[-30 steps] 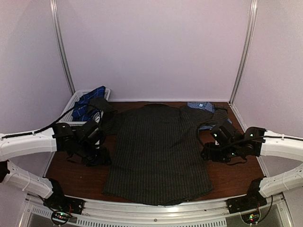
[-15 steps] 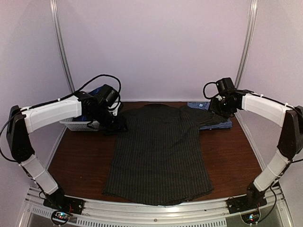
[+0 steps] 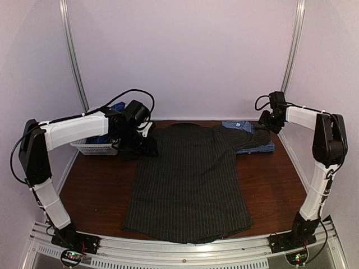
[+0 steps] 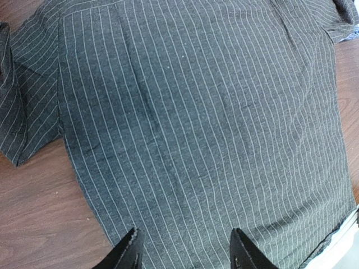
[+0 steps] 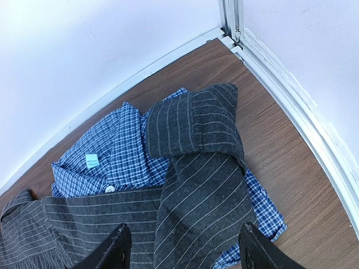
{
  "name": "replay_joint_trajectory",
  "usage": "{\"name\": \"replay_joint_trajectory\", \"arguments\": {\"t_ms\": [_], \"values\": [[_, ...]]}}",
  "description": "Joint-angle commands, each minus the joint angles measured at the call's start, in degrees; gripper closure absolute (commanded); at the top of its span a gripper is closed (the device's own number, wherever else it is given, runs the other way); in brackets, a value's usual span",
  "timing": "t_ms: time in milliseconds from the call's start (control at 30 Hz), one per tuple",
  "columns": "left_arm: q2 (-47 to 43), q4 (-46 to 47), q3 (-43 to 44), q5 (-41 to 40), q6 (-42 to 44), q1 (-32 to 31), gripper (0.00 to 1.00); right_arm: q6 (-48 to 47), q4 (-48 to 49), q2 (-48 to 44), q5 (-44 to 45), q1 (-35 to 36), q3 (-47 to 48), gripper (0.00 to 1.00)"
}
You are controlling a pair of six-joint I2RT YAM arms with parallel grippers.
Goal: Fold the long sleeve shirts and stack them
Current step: Pick up the sleeve from the corner of the board.
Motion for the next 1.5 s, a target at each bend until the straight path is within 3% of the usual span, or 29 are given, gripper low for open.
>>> {"name": "replay_joint_trajectory", "arguments": {"t_ms": [0, 433, 833, 967, 1233, 1467], "values": [[2.02, 1.57, 2.52, 1.42, 0.70, 0.40, 0.46, -1.14, 3.01, 3.41, -3.21, -4.73, 3.41, 0.33], [5.42, 1.70, 4.30, 3.69, 0.45, 0.62, 0.48, 3.03, 6.06, 18.55, -12.18, -7.82, 15.53, 0.36], [7.82, 2.72, 5.98, 3.52, 0.26, 1.04, 0.48, 3.81, 4.97, 19.57, -13.70, -7.95, 19.24, 0.89], [8.09, 2.09, 7.31, 3.10, 0.34, 1.08, 0.48, 3.18, 4.84, 17.86, -14.43, -7.91, 19.63, 1.00], [6.77, 2.98, 7.75, 3.99, -0.61, 1.44, 0.48, 0.41, 7.20, 10.72, -18.98, -4.92, 17.61, 1.00], [6.16, 4.15, 9.87, 8.35, -1.26, 3.03, 0.48, -1.75, 5.95, 4.66, -21.45, 5.59, 13.71, 1.00]]}}
